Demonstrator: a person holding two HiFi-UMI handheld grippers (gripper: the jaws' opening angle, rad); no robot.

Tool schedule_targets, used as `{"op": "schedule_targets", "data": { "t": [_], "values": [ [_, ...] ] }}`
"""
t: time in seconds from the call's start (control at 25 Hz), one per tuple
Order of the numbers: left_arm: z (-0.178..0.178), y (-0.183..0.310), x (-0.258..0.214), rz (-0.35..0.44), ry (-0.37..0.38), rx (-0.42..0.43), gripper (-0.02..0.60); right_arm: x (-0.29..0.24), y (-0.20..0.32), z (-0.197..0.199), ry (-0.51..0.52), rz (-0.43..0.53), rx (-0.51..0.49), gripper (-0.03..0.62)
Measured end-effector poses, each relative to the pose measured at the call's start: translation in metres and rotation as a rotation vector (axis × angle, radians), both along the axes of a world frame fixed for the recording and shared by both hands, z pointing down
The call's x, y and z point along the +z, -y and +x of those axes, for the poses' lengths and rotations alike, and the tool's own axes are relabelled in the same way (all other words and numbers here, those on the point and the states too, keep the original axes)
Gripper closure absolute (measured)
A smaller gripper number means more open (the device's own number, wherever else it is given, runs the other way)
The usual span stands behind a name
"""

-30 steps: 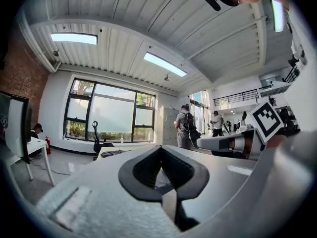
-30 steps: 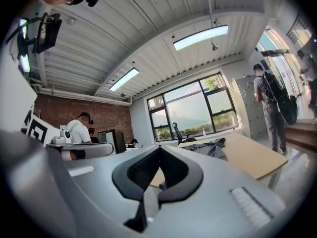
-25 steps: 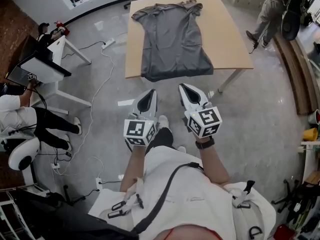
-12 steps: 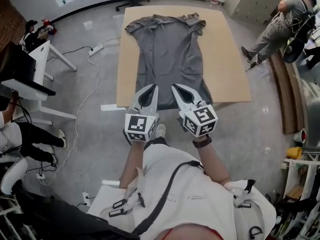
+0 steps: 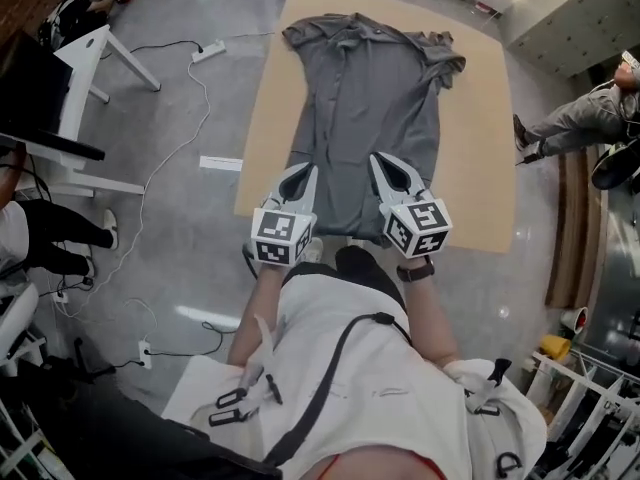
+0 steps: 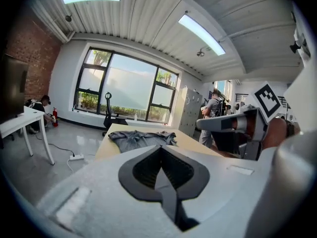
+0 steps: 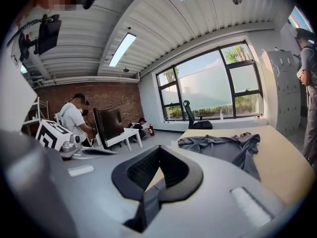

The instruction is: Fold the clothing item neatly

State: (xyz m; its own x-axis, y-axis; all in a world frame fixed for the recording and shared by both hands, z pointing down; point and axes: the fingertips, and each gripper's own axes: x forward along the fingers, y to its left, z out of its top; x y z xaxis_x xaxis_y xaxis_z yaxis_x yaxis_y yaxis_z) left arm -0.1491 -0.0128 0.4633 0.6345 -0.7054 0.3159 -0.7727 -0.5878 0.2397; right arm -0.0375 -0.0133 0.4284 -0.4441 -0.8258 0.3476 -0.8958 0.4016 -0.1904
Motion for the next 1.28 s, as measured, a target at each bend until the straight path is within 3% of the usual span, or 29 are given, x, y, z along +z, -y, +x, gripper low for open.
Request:
{"op": "schedule_targets", "data": {
  "t": [0.24,0.6,0.64,0.72,0.8,0.92,1.04,1.16,1.28],
  "values": [
    [0.011,0.031,0.070,-0.191,0.053,-0.081,0.577,0.044,0.091,0.035,-0.051,-0.059,-0.079,0.592],
    [0.031,0.032,0.194,-0.580,0.199,-0.172,0.440,0.138,0.267,0.048,-0.140,-0.160,-0.265,0.592],
    [0.032,0.031,0.205,-0.611,0.209,-0.190,0.429,0.153,0.288,0.046,-0.150,-0.181,-0.279,0.572],
    [0.031,0.025,0.226,-0.659,0.242,-0.215,0.417,0.180,0.328,0.039,-0.177,-0.220,-0.312,0.349],
    [0.029,0.020,0.247,-0.690,0.281,-0.225,0.416,0.206,0.366,0.029,-0.224,-0.243,-0.337,0.316],
    [0.027,0.015,0.271,-0.755,0.312,-0.225,0.416,0.247,0.411,0.013,-0.304,-0.295,-0.345,0.316],
    [0.029,0.008,0.282,-0.760,0.361,-0.222,0.417,0.289,0.430,0.015,-0.378,-0.366,-0.279,0.330],
    [0.023,0.011,0.285,-0.724,0.411,-0.246,0.440,0.313,0.438,0.025,-0.421,-0.388,-0.197,0.429],
    [0.014,0.012,0.284,-0.695,0.409,-0.286,0.520,0.317,0.434,0.032,-0.440,-0.393,-0.183,0.534]
  ]
}}
